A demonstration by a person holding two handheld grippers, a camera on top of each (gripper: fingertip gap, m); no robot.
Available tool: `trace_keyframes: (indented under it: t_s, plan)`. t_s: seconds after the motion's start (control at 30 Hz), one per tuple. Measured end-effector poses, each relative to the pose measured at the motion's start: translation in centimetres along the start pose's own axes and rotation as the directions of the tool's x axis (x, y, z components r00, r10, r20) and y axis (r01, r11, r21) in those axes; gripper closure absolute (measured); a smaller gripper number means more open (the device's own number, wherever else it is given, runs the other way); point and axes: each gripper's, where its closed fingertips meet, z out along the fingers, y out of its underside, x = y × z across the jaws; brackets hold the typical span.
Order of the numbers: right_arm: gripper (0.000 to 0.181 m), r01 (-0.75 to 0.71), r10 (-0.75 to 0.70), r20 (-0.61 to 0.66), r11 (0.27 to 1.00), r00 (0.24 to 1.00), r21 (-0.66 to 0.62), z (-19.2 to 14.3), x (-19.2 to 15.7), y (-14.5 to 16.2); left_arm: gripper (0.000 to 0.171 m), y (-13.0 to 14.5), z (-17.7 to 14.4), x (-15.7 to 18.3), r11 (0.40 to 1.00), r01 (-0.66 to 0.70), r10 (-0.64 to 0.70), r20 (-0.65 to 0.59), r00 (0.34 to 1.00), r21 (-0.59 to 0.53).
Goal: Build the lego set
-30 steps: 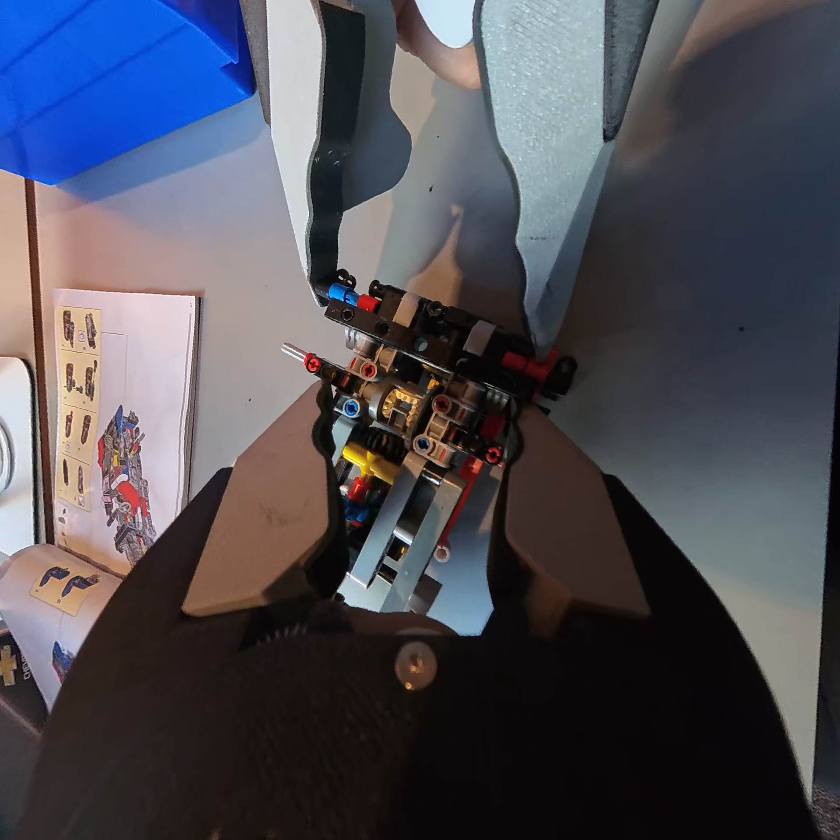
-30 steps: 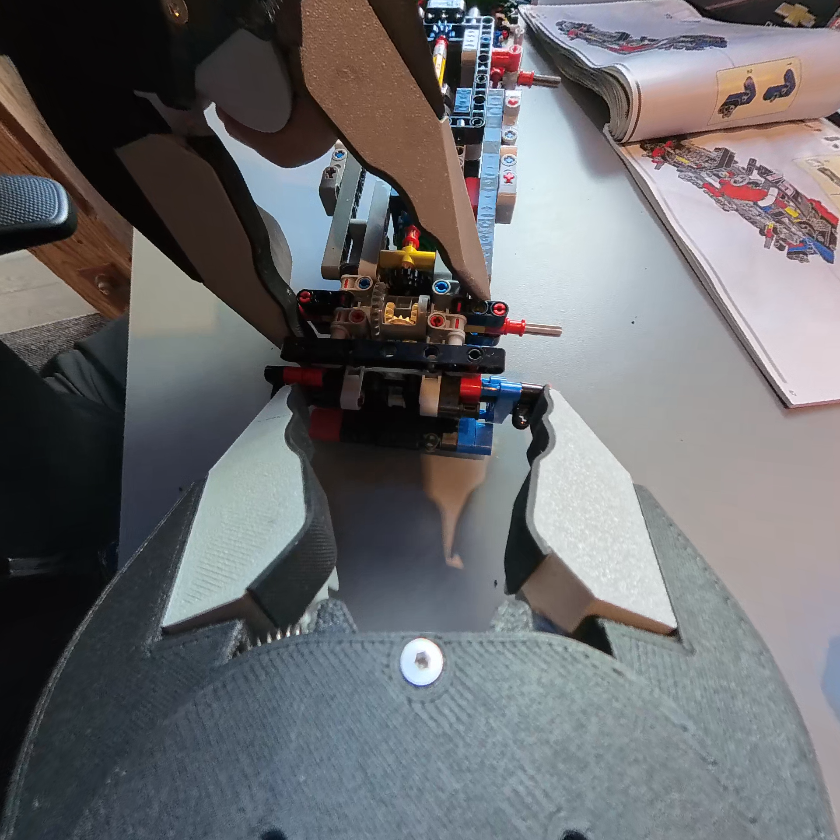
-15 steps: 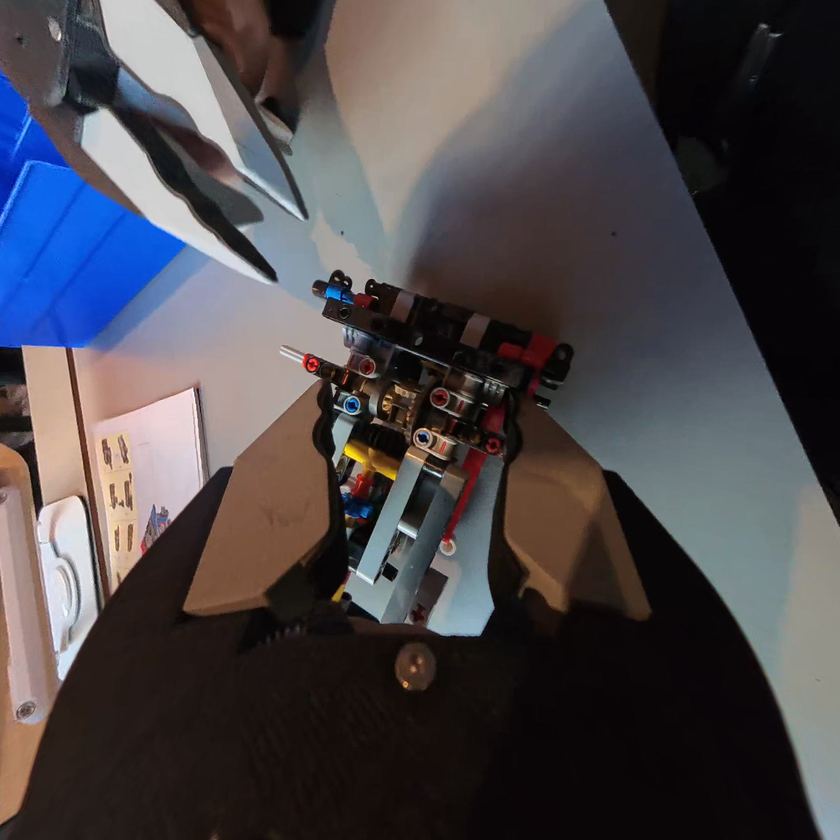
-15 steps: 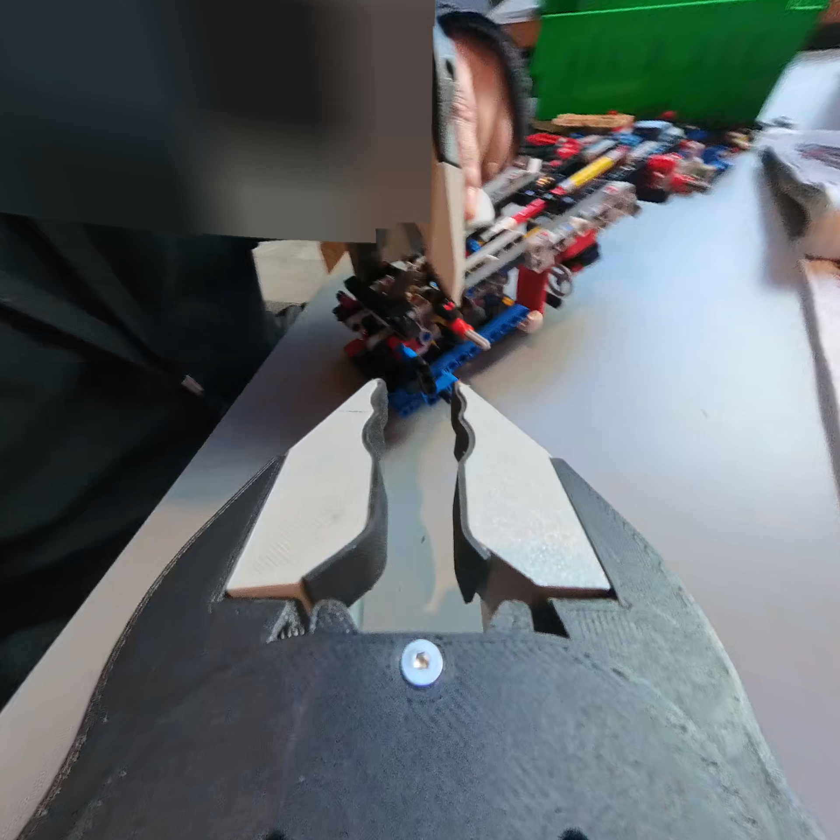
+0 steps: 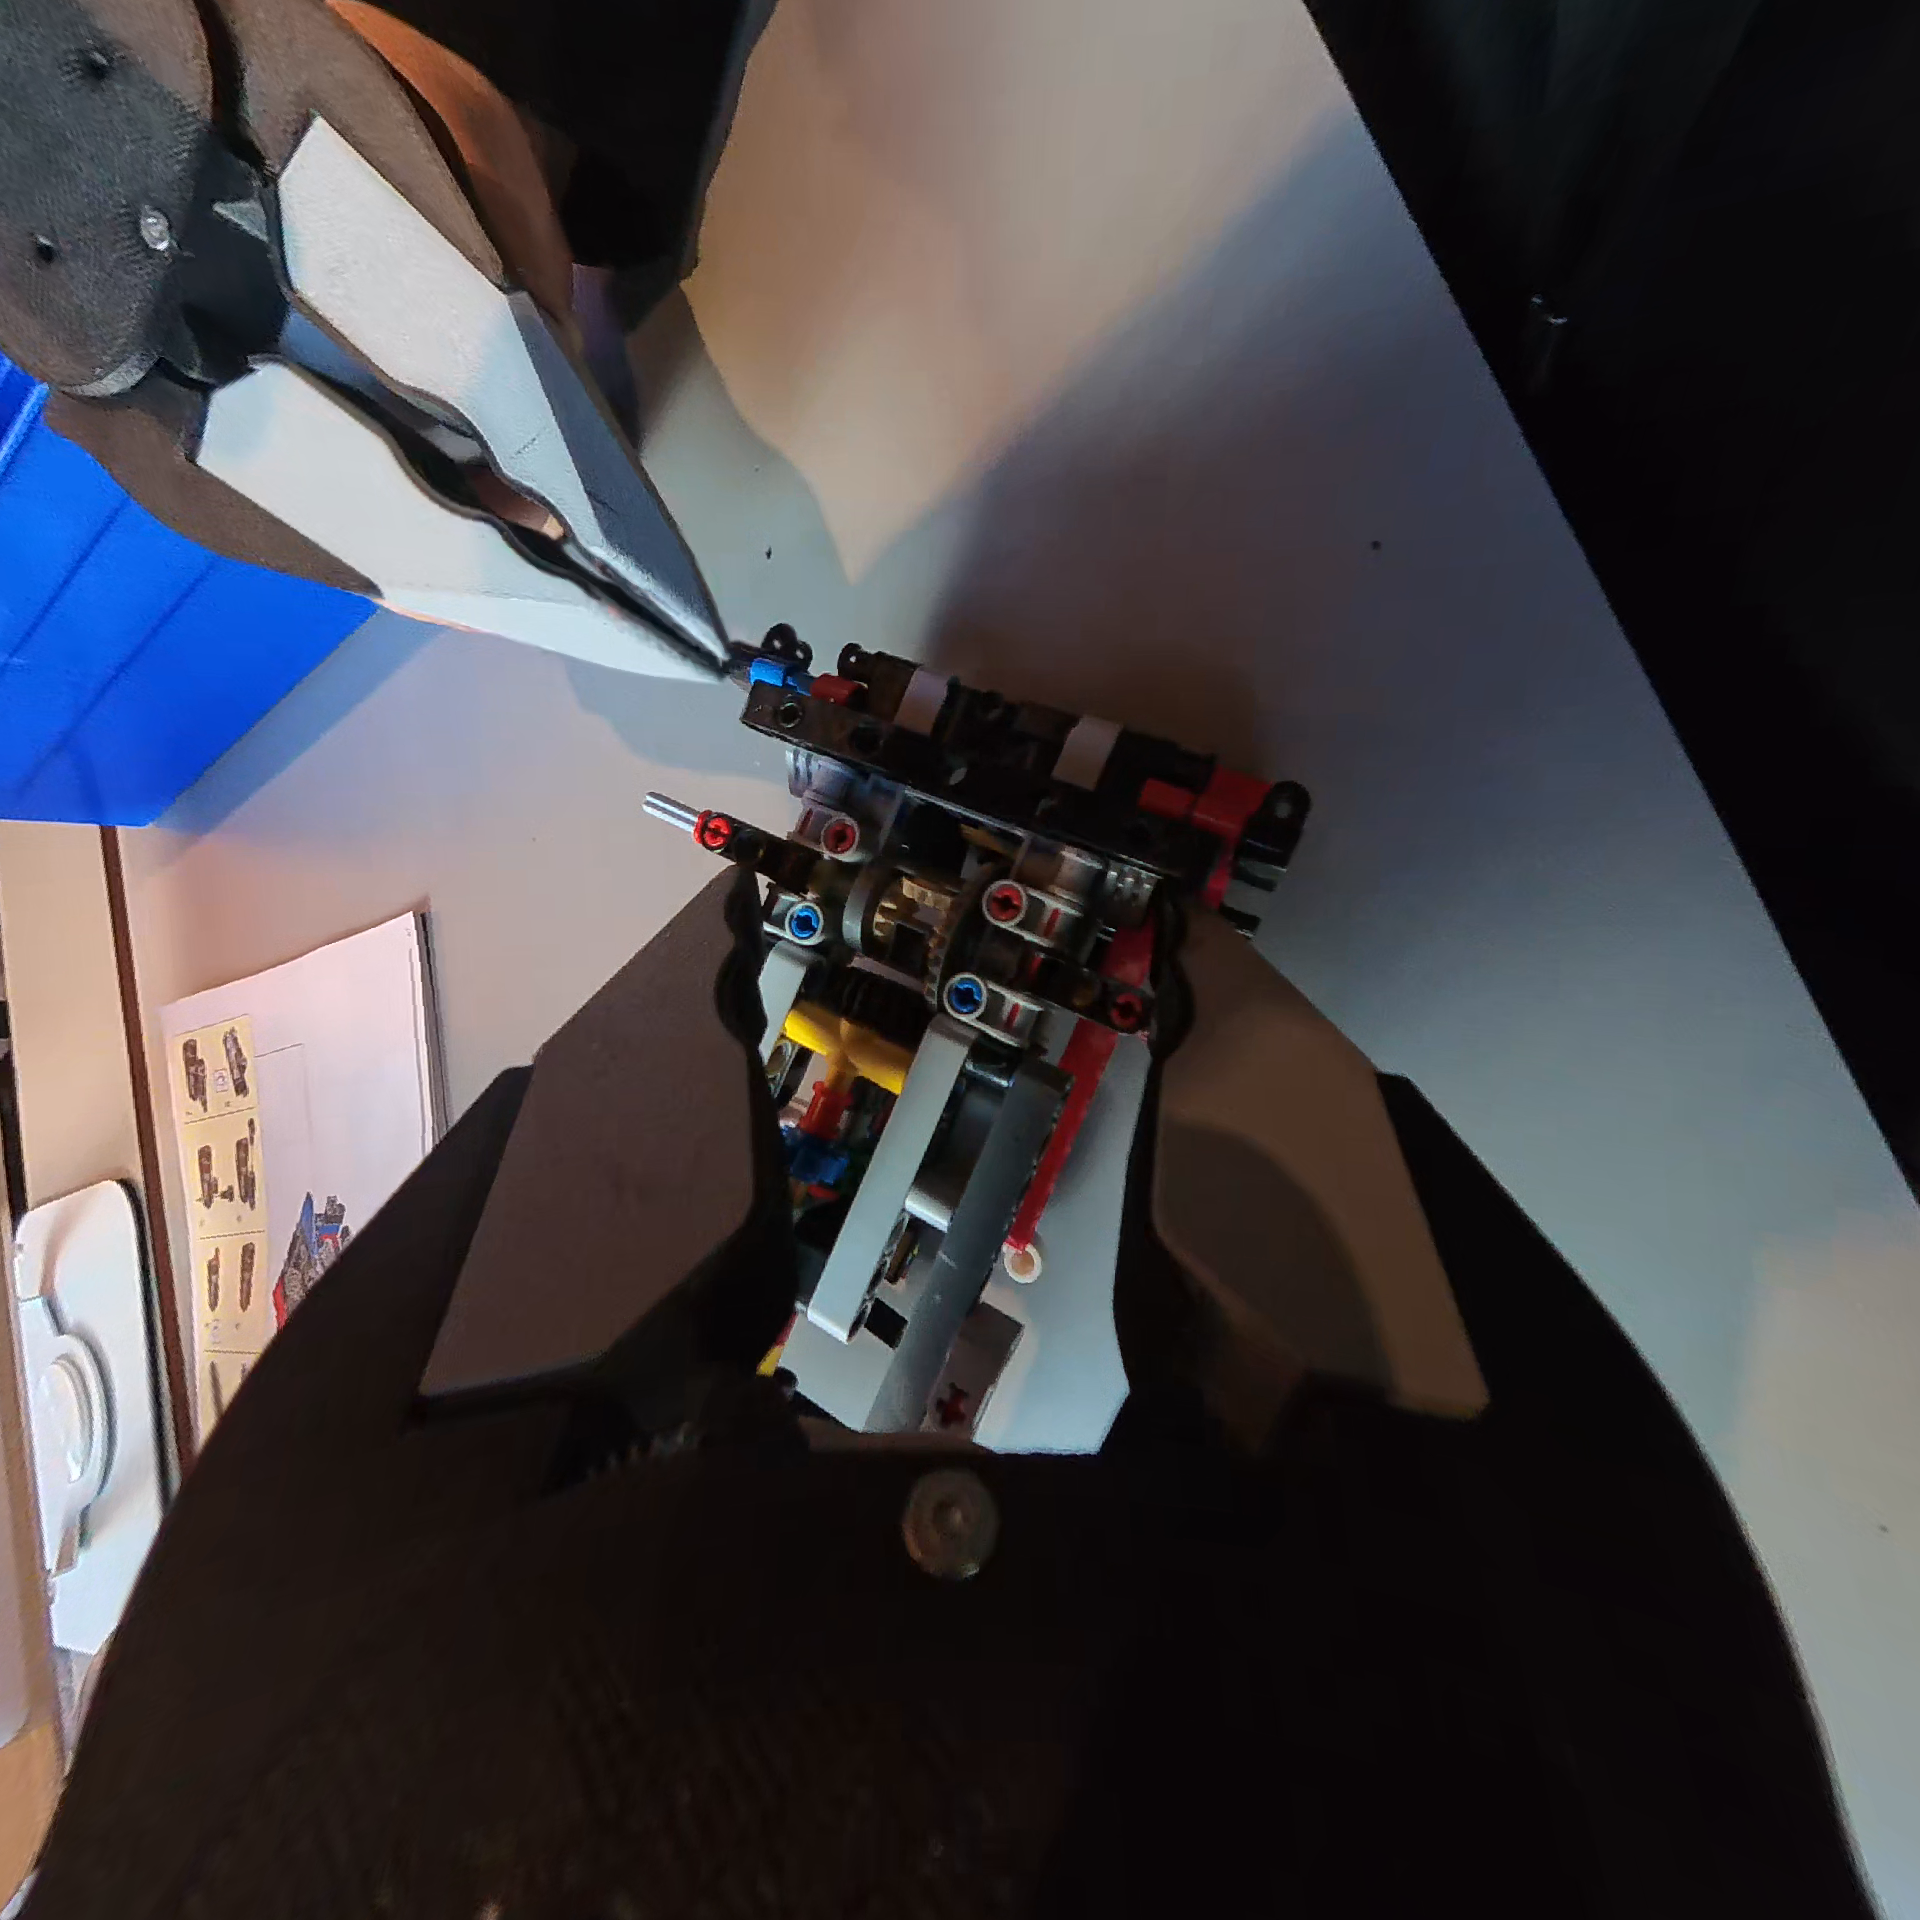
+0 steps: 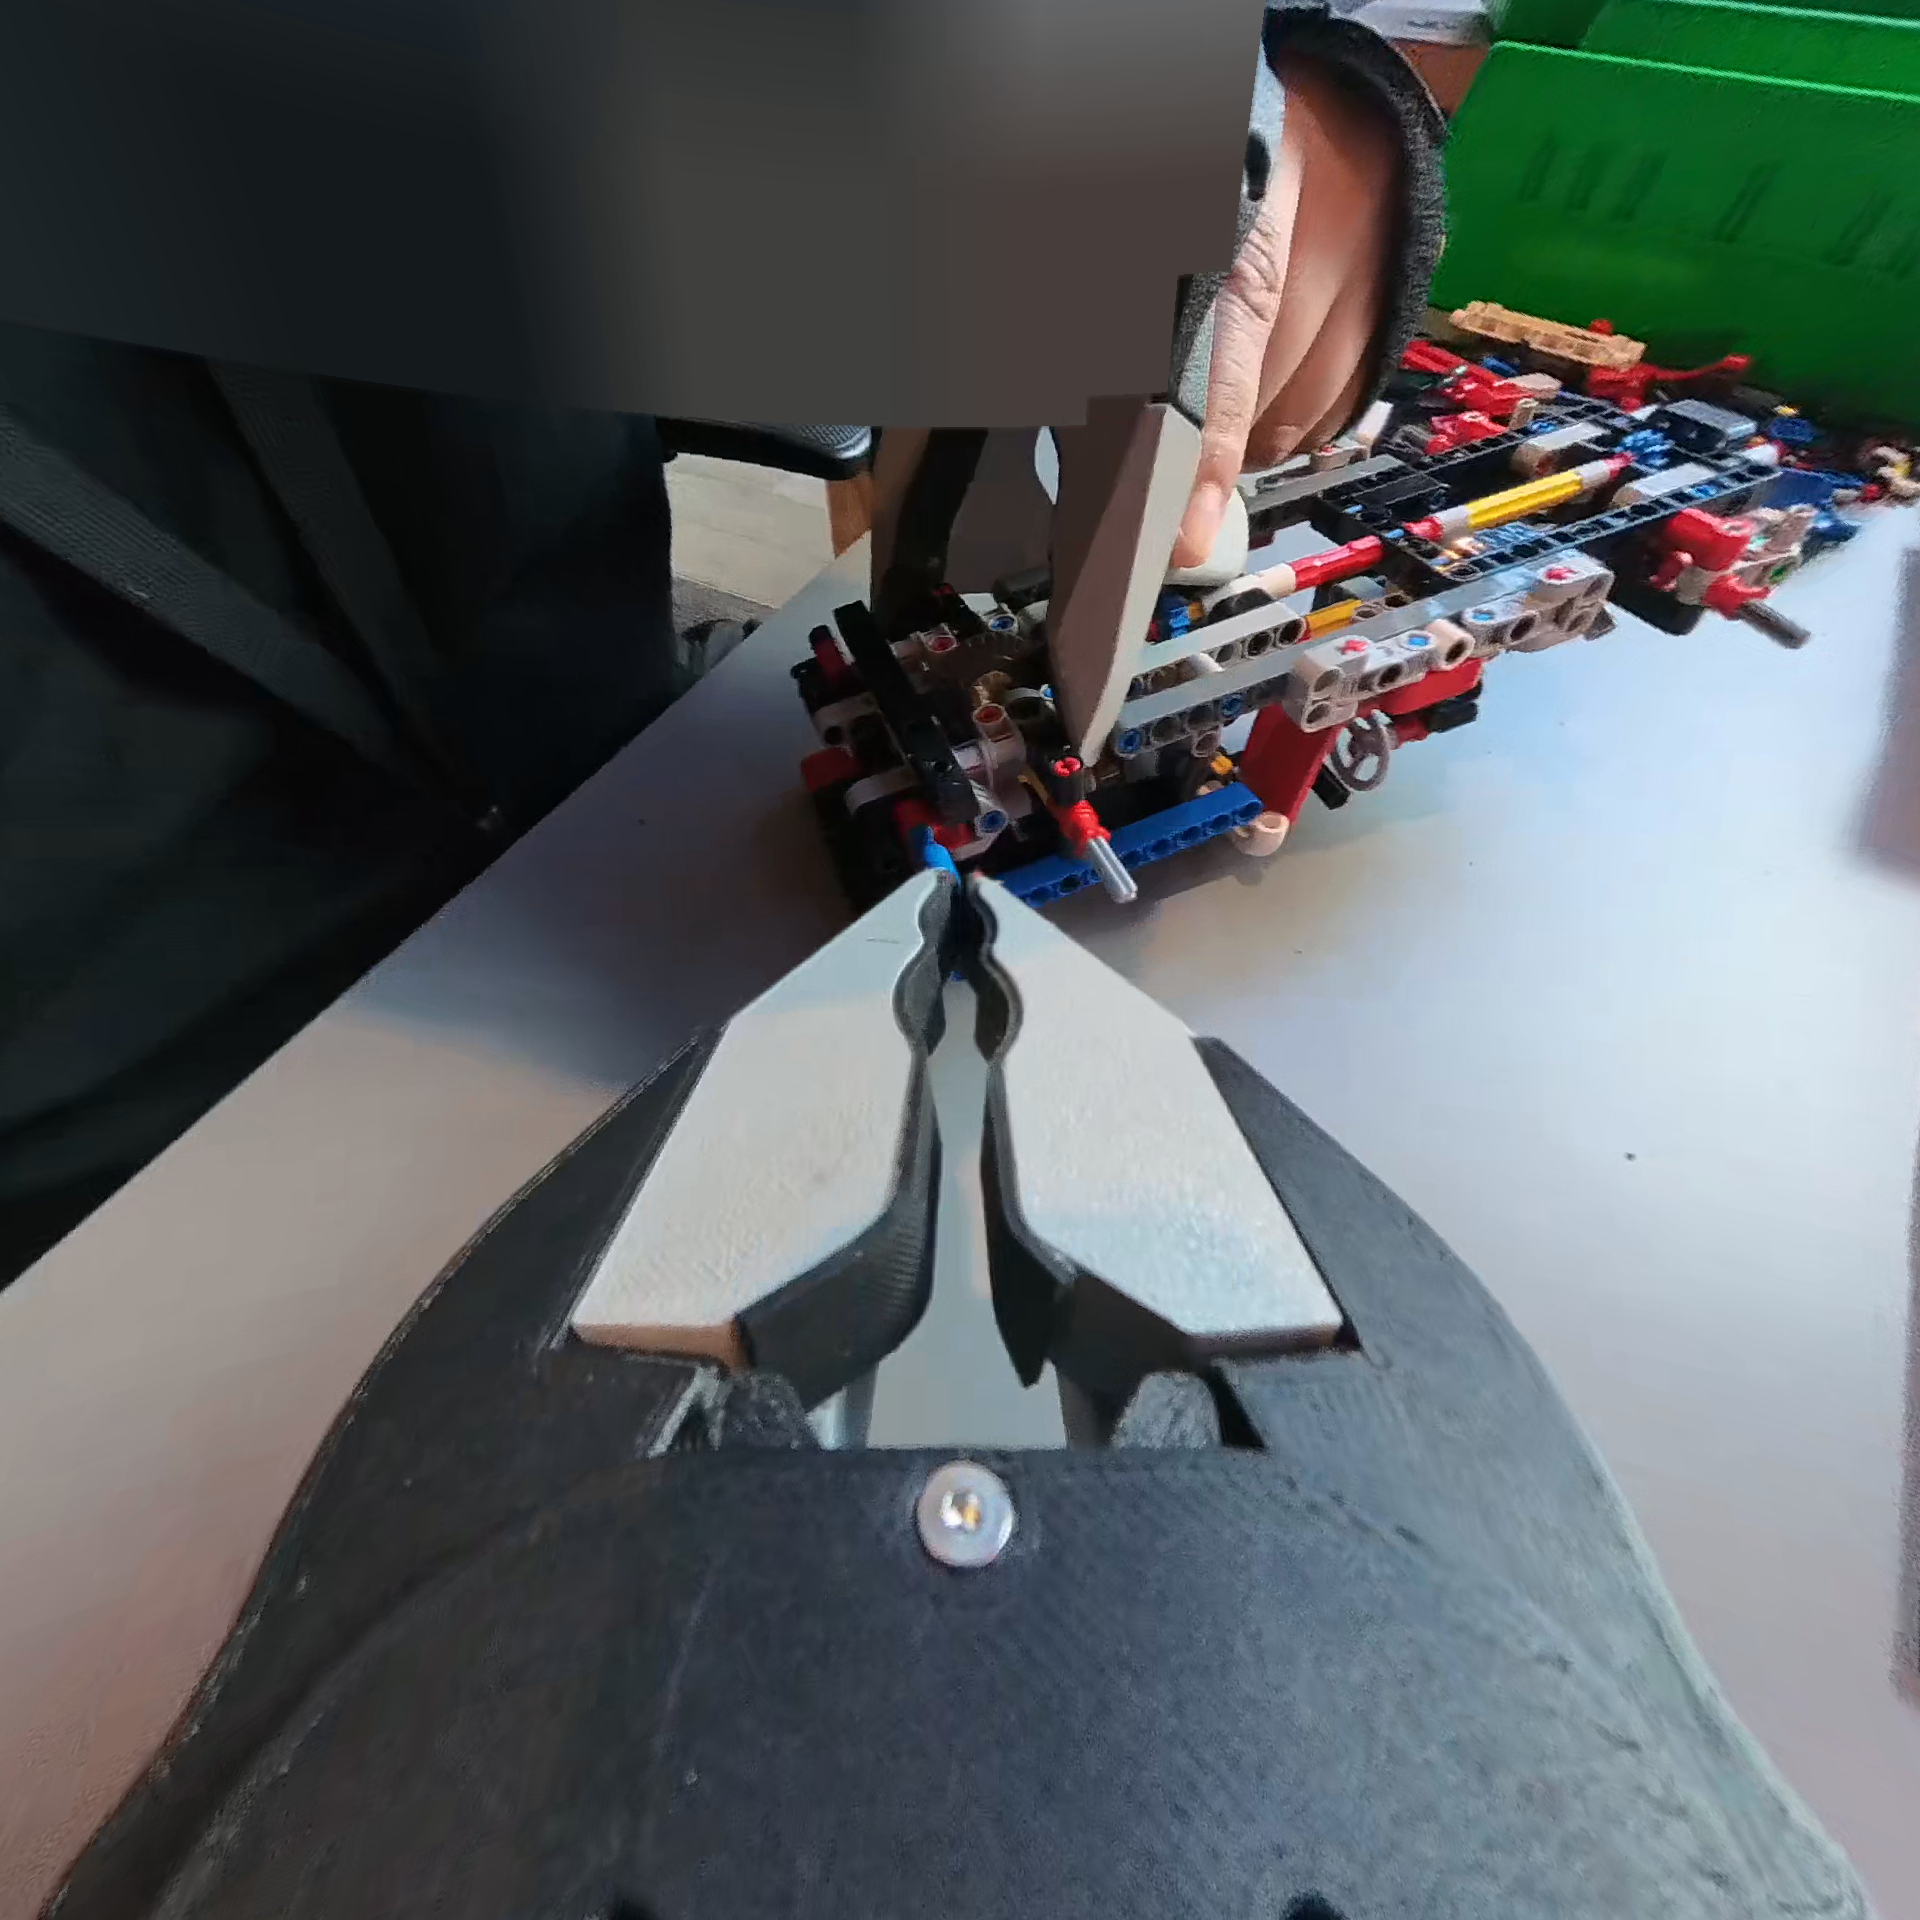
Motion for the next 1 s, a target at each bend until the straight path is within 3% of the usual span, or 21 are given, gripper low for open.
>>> trace_keyframes:
  t_s: [0.07, 0.13, 0.17, 0.23, 0.7, 0.83, 1.0]
  plan:
    - [0.181, 0.031, -0.032, 0.0, 0.999, 1.0, -0.025, 0.2, -0.1, 0.2, 0.099, 0.0, 0.0, 0.0, 1.0, 0.004, -0.004, 0.002, 1.0, -0.001]
    - [0.155, 0.019, -0.019, 0.004, 0.997, 1.0, -0.073, 0.6, 0.1, 1.0, 0.099, 0.0, 0.0, -0.1, 1.0, 0.006, -0.006, -0.001, 1.0, 0.002]
    - [0.152, 0.014, -0.012, 0.016, 0.997, 1.0, -0.079, 0.6, 0.0, 1.1, 0.099, 0.0, 0.0, -0.1, 1.0, 0.006, -0.006, -0.004, 1.0, 0.001]
    - [0.176, 0.028, -0.028, 0.018, 0.998, 0.999, -0.047, 0.4, -0.1, 0.6, 0.099, 0.0, 0.1, -0.1, 1.0, 0.009, -0.009, -0.007, 1.0, 0.0]
    - [0.176, -0.057, 0.061, 0.072, 0.997, 0.996, -0.06, 0.9, -0.3, 0.4, 0.099, 0.0, 0.1, 0.0, 1.0, 0.01, -0.01, -0.024, 1.0, 0.01]
    - [0.181, 0.003, 0.0, 0.085, 0.999, 0.996, -0.041, 1.7, -1.4, -0.2, 0.099, -0.6, 0.4, 0.4, 0.999, -0.021, 0.022, -0.038, 0.999, 0.024]
    - [0.181, -0.083, 0.087, 0.08, 0.995, 0.993, -0.051, 0.9, -0.5, 0.0, 0.099, -0.7, 0.6, -0.1, 1.0, 0.026, -0.026, -0.021, 0.999, 0.008]
